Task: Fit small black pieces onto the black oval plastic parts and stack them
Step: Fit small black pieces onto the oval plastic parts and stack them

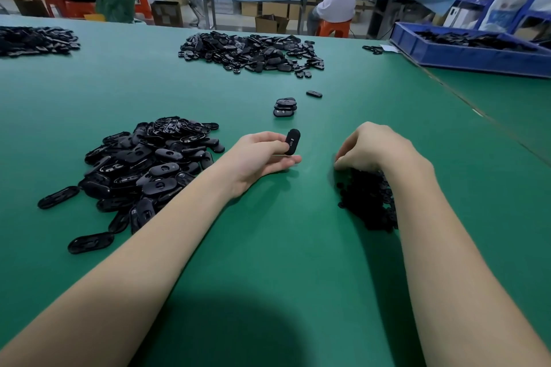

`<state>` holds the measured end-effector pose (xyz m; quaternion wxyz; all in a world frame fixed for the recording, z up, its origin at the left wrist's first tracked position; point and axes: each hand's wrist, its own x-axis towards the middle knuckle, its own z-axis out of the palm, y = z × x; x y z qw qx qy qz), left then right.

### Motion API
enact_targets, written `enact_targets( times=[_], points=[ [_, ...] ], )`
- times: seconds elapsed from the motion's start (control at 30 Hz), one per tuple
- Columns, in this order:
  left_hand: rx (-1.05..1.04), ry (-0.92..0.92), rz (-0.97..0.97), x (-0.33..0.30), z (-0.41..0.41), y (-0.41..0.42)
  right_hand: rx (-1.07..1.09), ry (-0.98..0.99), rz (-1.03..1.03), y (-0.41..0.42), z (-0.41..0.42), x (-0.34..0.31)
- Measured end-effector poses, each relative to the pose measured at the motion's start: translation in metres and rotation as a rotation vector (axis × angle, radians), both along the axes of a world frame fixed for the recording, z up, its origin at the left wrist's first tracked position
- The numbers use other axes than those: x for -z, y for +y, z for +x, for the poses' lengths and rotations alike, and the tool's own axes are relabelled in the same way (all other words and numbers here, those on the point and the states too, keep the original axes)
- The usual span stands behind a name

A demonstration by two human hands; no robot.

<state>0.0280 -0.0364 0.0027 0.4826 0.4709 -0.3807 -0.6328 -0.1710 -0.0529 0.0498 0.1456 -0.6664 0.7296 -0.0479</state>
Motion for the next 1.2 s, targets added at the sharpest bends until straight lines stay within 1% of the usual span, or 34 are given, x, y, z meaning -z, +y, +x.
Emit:
enact_targets(
  times=[0.1, 0.17, 0.3, 0.37, 0.43, 0.53, 0.67, 0.87, 1.03, 1.2],
  points=[
    [-0.008, 0.004, -0.003, 0.000, 0.001, -0.001, -0.011, -0.009, -0.050, -0.002, 0.003, 0.001],
    [-0.013, 0.032, 0.004, 0.000, 0.002, -0.002, -0.041, -0.083, -0.066, -0.006, 0.003, 0.003],
    [-0.016, 0.096, 0.025, 0.000, 0.004, -0.004, -0.138, -0.466, -0.079, -0.010, 0.003, 0.004],
    [-0.025, 0.120, 0.027, 0.000, 0.005, -0.004, -0.171, -0.597, -0.096, -0.009, 0.005, 0.002],
    [-0.041, 0.143, 0.015, 0.002, 0.006, -0.004, -0.204, -0.682, -0.076, -0.008, 0.008, 0.001],
    [-0.054, 0.153, -0.026, 0.003, 0.007, -0.004, -0.263, -0.709, -0.030, -0.005, 0.012, 0.001],
    [-0.030, 0.108, -0.068, 0.003, 0.007, -0.003, -0.292, -0.742, -0.015, -0.003, 0.016, 0.002],
    [-0.053, 0.051, -0.077, 0.001, 0.004, 0.000, -0.273, -0.724, -0.010, -0.003, 0.019, 0.001],
    [-0.081, -0.031, -0.136, 0.000, -0.001, 0.002, -0.260, -0.729, -0.012, -0.004, 0.020, 0.002],
    [-0.046, 0.002, -0.154, 0.000, 0.000, 0.003, -0.299, -0.697, -0.037, -0.005, 0.023, 0.004]
  ],
)
